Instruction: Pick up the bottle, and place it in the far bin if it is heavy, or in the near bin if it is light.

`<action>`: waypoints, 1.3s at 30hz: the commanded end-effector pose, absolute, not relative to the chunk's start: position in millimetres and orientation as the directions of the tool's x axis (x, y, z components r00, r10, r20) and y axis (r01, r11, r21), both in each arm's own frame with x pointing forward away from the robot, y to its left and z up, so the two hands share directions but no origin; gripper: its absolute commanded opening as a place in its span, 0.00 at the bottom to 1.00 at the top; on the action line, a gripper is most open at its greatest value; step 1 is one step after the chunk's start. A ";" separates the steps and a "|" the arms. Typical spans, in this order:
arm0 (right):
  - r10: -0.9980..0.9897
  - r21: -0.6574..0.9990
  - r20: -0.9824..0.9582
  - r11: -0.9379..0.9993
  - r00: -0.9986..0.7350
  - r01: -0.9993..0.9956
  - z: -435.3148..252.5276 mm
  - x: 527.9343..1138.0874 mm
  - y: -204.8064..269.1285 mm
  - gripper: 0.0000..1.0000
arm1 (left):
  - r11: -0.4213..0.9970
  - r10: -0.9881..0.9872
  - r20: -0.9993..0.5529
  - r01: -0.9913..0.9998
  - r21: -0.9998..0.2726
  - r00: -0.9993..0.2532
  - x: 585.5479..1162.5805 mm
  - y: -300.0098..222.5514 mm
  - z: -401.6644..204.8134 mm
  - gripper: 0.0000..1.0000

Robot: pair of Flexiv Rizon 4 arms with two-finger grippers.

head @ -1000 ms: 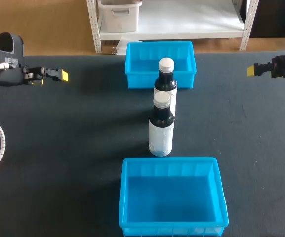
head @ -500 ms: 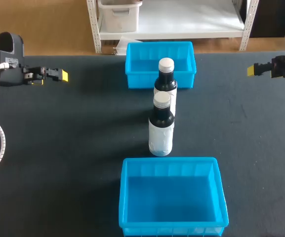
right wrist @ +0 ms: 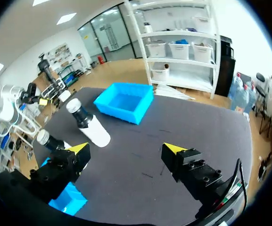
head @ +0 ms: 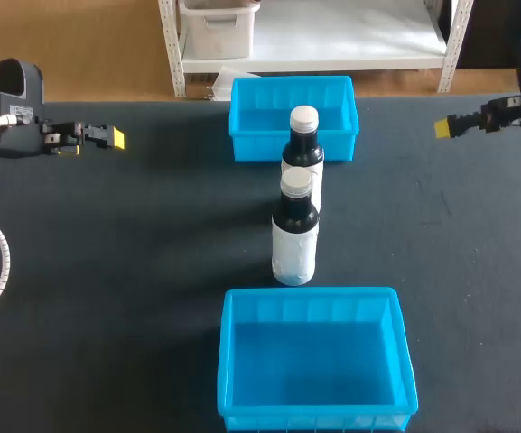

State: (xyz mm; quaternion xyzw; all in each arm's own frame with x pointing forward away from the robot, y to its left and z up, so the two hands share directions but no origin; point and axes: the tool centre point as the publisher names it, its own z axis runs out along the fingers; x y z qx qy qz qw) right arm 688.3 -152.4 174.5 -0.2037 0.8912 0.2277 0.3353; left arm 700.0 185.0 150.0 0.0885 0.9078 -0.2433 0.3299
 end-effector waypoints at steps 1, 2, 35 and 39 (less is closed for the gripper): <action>-0.599 0.167 -0.729 0.315 -0.332 -0.934 179.8 688.2 -163.5 1.00 | 0.866 0.000 -0.642 0.321 -0.383 -0.767 700.0 185.0 150.0 1.00; -0.599 0.167 -0.729 0.315 -0.332 -0.934 179.8 688.2 -163.5 1.00 | 0.866 0.000 -0.642 0.321 -0.383 -0.767 700.0 185.0 150.0 1.00; -0.572 0.023 -0.818 0.083 -0.066 -0.996 138.3 656.0 -69.8 1.00 | 0.866 0.000 -0.642 0.321 -0.383 -0.767 700.0 185.0 150.0 1.00; -0.558 0.014 -0.828 0.062 -0.046 -0.998 137.2 644.7 -49.7 1.00 | 0.866 0.000 -0.642 0.321 -0.383 -0.767 700.0 185.0 150.0 1.00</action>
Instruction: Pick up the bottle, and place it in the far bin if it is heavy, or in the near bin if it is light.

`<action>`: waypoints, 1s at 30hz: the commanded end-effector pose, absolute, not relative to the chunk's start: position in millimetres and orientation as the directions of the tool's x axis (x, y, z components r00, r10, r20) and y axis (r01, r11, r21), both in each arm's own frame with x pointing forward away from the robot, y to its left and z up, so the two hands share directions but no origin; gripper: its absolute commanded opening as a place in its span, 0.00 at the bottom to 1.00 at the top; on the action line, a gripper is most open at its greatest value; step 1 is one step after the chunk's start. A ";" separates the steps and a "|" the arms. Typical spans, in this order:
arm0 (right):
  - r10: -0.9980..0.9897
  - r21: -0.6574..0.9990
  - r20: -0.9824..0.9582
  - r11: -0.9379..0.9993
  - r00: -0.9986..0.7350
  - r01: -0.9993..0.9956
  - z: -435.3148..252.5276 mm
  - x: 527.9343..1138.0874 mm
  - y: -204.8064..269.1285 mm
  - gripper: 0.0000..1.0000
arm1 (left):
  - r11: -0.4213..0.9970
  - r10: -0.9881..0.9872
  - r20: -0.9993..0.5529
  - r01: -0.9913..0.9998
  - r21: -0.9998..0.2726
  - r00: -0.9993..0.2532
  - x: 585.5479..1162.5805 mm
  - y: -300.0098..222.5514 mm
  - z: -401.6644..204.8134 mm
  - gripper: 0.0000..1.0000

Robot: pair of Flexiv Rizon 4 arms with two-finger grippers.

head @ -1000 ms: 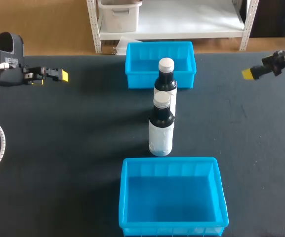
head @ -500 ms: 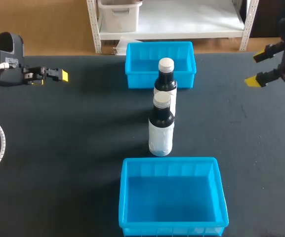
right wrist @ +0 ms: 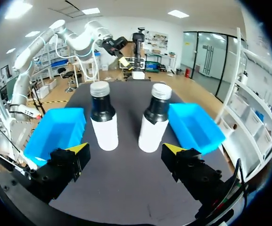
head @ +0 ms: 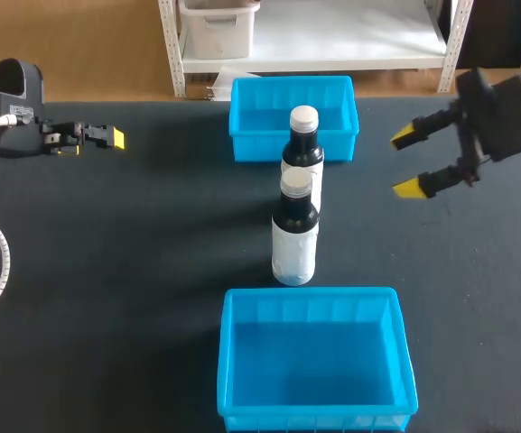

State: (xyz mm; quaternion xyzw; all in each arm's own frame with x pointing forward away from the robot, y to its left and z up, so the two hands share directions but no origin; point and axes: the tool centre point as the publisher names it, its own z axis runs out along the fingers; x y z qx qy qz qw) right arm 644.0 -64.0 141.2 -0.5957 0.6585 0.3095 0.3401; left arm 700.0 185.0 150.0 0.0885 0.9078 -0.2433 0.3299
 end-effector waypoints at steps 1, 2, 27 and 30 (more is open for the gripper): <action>-0.557 0.010 -0.830 0.056 -0.039 -0.998 137.3 641.0 -43.9 1.00 | 0.866 0.000 -0.642 0.321 -0.383 -0.767 700.0 185.0 150.0 1.00; -0.551 0.008 -0.834 0.050 -0.035 -0.999 137.4 637.8 -39.3 1.00 | 0.866 0.000 -0.642 0.321 -0.383 -0.767 700.0 185.0 150.0 1.00; -0.587 0.105 -0.804 0.016 -0.095 -0.994 120.5 604.1 40.2 1.00 | 0.866 0.000 -0.642 0.321 -0.383 -0.767 700.0 185.0 150.0 1.00; -0.591 0.111 -0.801 0.012 -0.097 -0.994 119.6 603.6 46.8 1.00 | 0.866 0.000 -0.642 0.321 -0.383 -0.767 700.0 185.0 150.0 1.00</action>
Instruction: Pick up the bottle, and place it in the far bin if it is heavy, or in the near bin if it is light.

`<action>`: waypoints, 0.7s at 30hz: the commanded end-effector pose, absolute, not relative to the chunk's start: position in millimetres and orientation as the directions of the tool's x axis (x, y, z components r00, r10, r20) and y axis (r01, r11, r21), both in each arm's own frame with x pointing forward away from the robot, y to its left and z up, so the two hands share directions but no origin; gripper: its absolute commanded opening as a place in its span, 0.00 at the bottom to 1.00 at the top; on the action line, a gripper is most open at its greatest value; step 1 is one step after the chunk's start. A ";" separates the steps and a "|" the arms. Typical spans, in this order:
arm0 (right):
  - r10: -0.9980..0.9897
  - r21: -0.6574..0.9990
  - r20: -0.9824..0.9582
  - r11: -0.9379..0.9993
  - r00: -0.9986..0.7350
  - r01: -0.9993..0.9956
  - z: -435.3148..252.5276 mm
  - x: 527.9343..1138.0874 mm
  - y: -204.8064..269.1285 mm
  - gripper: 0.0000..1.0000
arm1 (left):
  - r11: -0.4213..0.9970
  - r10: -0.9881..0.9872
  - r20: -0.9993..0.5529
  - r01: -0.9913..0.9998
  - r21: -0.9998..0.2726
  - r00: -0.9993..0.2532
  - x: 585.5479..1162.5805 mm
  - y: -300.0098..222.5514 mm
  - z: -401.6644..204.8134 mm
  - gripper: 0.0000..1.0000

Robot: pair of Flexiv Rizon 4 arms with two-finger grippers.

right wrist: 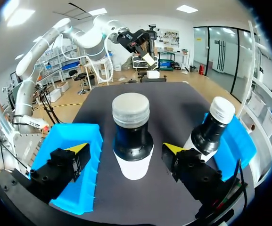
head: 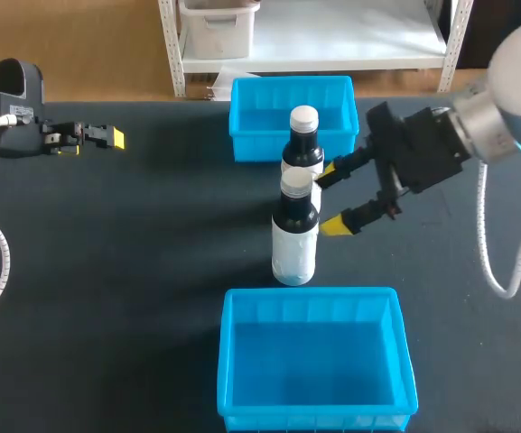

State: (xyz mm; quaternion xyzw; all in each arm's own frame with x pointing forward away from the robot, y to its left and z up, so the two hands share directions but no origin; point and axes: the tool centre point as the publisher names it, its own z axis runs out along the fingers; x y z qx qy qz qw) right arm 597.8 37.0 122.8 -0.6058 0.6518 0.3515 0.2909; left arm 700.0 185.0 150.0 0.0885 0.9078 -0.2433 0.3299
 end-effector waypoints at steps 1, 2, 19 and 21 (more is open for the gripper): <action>-0.592 0.112 -0.800 0.011 -0.097 -0.994 119.4 603.8 48.4 1.00 | 0.866 0.000 -0.642 0.321 -0.383 -0.767 700.0 185.0 150.0 1.00; -0.593 0.110 -0.800 0.009 -0.095 -0.994 119.5 604.1 49.6 1.00 | 0.866 0.000 -0.642 0.321 -0.383 -0.767 700.0 185.0 150.0 1.00; -0.582 0.121 -0.808 -0.012 -0.092 -0.993 120.1 604.6 73.5 1.00 | 0.866 0.000 -0.642 0.321 -0.383 -0.767 700.0 185.0 150.0 1.00; -0.578 0.122 -0.811 -0.017 -0.090 -0.992 120.7 603.4 75.7 1.00 | 0.866 0.000 -0.642 0.321 -0.383 -0.767 700.0 185.0 150.0 1.00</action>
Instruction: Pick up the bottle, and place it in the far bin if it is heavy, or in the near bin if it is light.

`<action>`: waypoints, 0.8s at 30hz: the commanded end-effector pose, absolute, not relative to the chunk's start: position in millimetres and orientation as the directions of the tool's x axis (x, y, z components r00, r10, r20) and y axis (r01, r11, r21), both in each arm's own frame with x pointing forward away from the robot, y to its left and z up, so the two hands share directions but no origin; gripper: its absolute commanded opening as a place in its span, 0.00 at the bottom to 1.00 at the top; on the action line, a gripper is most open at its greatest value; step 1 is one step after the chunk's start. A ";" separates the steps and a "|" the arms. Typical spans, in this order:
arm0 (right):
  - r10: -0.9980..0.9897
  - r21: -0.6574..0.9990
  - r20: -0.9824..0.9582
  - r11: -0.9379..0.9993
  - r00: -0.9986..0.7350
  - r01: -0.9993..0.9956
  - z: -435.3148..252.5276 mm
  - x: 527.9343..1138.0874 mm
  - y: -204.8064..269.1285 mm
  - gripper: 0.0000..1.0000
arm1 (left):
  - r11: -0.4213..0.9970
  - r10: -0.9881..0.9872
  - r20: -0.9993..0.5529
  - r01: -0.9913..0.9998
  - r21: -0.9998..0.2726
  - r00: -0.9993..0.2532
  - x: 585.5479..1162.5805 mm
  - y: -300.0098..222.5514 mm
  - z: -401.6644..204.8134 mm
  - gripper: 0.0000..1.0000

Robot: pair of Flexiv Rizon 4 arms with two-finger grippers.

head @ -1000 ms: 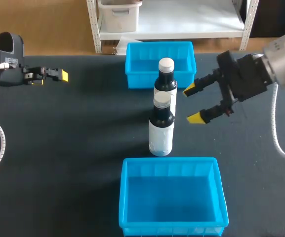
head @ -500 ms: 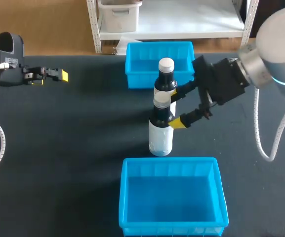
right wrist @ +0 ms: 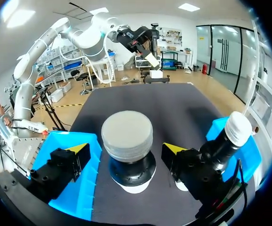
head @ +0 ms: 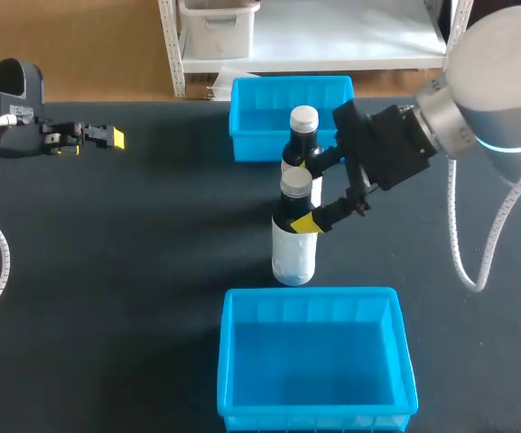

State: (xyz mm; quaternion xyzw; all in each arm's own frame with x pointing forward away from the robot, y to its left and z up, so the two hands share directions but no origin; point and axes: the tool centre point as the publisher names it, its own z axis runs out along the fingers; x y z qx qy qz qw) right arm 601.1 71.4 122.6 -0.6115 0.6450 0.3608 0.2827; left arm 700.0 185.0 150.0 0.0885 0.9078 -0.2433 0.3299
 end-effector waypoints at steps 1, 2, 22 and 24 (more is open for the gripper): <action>-0.577 0.123 -0.812 -0.020 -0.089 -0.992 120.9 602.7 76.7 1.00 | 0.866 0.000 -0.642 0.321 -0.383 -0.767 700.0 185.0 150.0 1.00; -0.576 0.124 -0.813 -0.022 -0.088 -0.992 121.0 602.1 77.4 1.00 | 0.866 0.000 -0.642 0.321 -0.383 -0.767 700.0 185.0 150.0 1.00; -0.570 0.136 -0.816 -0.022 -0.099 -0.990 116.6 599.7 78.5 0.49 | 0.866 0.000 -0.642 0.321 -0.383 -0.767 700.0 185.0 150.0 1.00; -0.570 0.135 -0.816 -0.022 -0.099 -0.991 116.5 600.0 78.2 0.49 | 0.866 0.000 -0.642 0.321 -0.383 -0.767 700.0 185.0 150.0 1.00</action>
